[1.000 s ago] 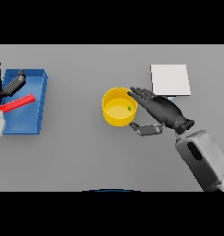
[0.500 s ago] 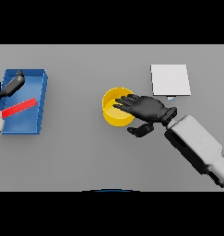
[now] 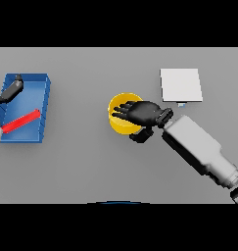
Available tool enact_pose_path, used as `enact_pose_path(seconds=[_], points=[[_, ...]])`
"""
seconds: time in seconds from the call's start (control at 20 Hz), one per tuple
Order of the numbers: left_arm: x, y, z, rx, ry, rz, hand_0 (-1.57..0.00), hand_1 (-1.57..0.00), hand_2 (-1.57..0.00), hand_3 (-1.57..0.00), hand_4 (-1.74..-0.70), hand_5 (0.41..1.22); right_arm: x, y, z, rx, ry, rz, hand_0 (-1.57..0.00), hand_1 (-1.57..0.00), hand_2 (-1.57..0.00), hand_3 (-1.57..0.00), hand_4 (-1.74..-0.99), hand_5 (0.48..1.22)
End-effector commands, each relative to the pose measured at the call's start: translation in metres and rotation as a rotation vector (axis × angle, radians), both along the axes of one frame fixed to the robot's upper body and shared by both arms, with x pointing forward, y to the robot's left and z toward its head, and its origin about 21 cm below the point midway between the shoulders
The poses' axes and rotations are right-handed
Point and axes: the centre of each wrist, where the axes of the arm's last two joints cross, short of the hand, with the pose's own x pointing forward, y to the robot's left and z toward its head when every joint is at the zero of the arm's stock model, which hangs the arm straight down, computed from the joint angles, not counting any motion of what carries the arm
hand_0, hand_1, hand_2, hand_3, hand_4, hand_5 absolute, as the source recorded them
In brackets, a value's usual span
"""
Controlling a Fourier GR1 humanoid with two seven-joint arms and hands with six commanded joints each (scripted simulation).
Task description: Pick up the red beaker and tilt it to pour out 1 green nut into yellow bowl. Pick up the yellow bowl and place it on the metallic measuring scale.
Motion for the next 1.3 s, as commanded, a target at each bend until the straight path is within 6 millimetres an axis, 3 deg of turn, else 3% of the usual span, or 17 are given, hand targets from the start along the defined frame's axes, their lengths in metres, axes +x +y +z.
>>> enact_pose_path(seconds=[0.0, 0.35, 0.45, 0.5, 0.55, 0.65, 0.75, 0.85, 0.95, 1.1, 1.25], points=[[0.0, 0.001, 0.0, 0.007, 0.001, -0.004, 0.0, 0.0, 0.0, 0.0, -0.74, 0.698, 0.001, 0.001, 0.0, -0.012, 0.01, -0.006, 0.0, 0.0, 0.0, 0.0, -1.261, 0.736], [0.001, 0.005, -0.002, 0.003, 0.014, 0.005, 0.0, 0.0, 0.0, 0.0, -0.75, 0.699, 0.009, 0.003, -0.008, -0.069, 0.081, -0.047, 0.0, 0.0, -0.02, -0.07, -1.289, 0.758], [0.0, 0.006, 0.001, 0.0, 0.007, 0.002, 0.0, 0.0, 0.0, 0.0, -0.75, 0.701, 0.011, 0.006, -0.01, -0.078, 0.1, -0.086, -0.03, -0.04, -0.07, -0.14, -1.302, 0.805], [-0.001, 0.006, -0.002, 0.004, 0.009, 0.008, 0.0, 0.0, 0.0, 0.0, -0.75, 0.701, 0.009, 0.006, -0.011, -0.091, 0.104, -0.086, -0.16, -0.14, -0.15, -0.18, -1.321, 0.839], [0.003, 0.006, -0.002, -0.004, 0.018, 0.01, 0.0, 0.0, 0.0, 0.0, -0.75, 0.7, 0.01, 0.006, -0.011, -0.087, 0.1, -0.07, -0.44, -0.42, -0.38, -0.24, -1.351, 0.915], [0.002, 0.004, -0.001, 0.002, 0.005, -0.006, 0.0, 0.0, 0.0, 0.0, -0.76, 0.704, 0.009, 0.004, -0.011, -0.067, 0.111, -0.055, -0.85, -0.84, -0.81, -0.4, -1.463, 1.025], [-0.001, 0.007, -0.002, 0.01, 0.01, 0.001, 0.0, 0.0, 0.0, 0.0, -0.76, 0.701, 0.011, 0.002, -0.009, -0.073, 0.134, -0.056, -1.11, -1.1, -1.08, -0.71, -1.557, 1.096], [0.0, 0.004, -0.001, 0.011, 0.005, -0.005, 0.0, 0.0, 0.0, 0.0, -0.75, 0.698, 0.009, 0.002, -0.009, -0.083, 0.135, -0.061, -1.28, -1.27, -1.18, -1.01, -1.623, 1.141], [0.001, 0.004, 0.001, 0.023, 0.007, -0.005, 0.0, 0.0, 0.0, 0.0, -0.75, 0.692, 0.009, 0.004, -0.008, -0.087, 0.141, -0.07, -1.38, -1.38, -1.23, -1.21, -1.666, 1.17], [0.0, 0.005, 0.0, 0.023, 0.01, -0.007, 0.0, 0.0, 0.0, 0.0, -0.74, 0.689, 0.008, 0.001, -0.008, -0.068, 0.13, -0.054, -1.47, -1.47, -1.28, -1.37, -1.702, 1.195], [0.0, 0.002, 0.001, 0.02, 0.007, -0.017, 0.0, 0.0, 0.0, 0.0, -0.73, 0.685, 0.01, 0.0, -0.004, -0.049, 0.127, -0.046, -1.52, -1.52, -1.3, -1.4, -1.721, 1.208]])
